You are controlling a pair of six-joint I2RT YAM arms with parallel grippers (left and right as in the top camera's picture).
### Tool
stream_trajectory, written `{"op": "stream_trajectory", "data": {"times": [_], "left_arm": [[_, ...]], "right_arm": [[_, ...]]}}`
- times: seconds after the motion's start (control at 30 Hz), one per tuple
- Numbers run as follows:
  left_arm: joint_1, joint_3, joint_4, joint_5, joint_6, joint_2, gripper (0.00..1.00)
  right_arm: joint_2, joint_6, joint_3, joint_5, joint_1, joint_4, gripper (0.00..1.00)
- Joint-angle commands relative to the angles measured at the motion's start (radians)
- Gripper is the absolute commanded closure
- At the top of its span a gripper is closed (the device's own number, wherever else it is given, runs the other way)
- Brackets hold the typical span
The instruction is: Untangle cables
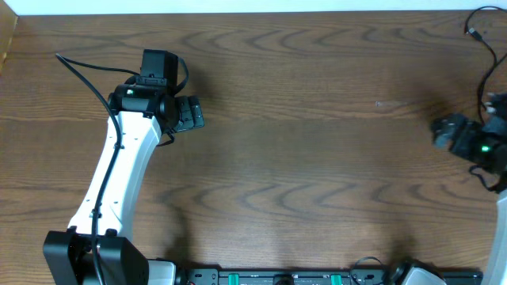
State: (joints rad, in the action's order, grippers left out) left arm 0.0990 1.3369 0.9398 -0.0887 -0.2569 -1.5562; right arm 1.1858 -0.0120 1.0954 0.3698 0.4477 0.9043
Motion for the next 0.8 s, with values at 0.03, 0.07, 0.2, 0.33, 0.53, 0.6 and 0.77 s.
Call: {"op": "stream_trajectory", "data": {"times": [0.03, 0.07, 0.2, 0.33, 0.53, 0.6, 0.77], "left_arm": [[-0.004, 0.008, 0.006, -0.017, 0.010, -0.012, 0.03], [-0.004, 0.008, 0.006, -0.017, 0.009, -0.012, 0.03], [-0.004, 0.008, 0.006, -0.017, 0.009, -0.012, 0.03], [-0.004, 0.008, 0.006, -0.017, 0.009, -0.012, 0.03], [-0.004, 0.008, 0.006, -0.017, 0.009, -0.012, 0.03], [-0.004, 0.008, 0.006, -0.017, 0.009, -0.012, 0.03], [-0.004, 0.008, 0.006, -0.017, 0.010, -0.012, 0.03]], "right_arm": [[0.004, 0.032, 0.002, 0.003, -0.114, 0.068, 0.01], [0.006, 0.032, 0.002, 0.003, -0.127, 0.076, 0.01], [0.008, 0.032, 0.002, 0.003, -0.147, 0.080, 0.01], [0.008, 0.032, 0.002, 0.003, -0.147, 0.080, 0.01], [0.008, 0.032, 0.002, 0.003, -0.147, 0.080, 0.01], [0.008, 0.032, 0.002, 0.003, -0.147, 0.080, 0.01], [0.008, 0.032, 0.002, 0.003, -0.147, 0.080, 0.01]]}}
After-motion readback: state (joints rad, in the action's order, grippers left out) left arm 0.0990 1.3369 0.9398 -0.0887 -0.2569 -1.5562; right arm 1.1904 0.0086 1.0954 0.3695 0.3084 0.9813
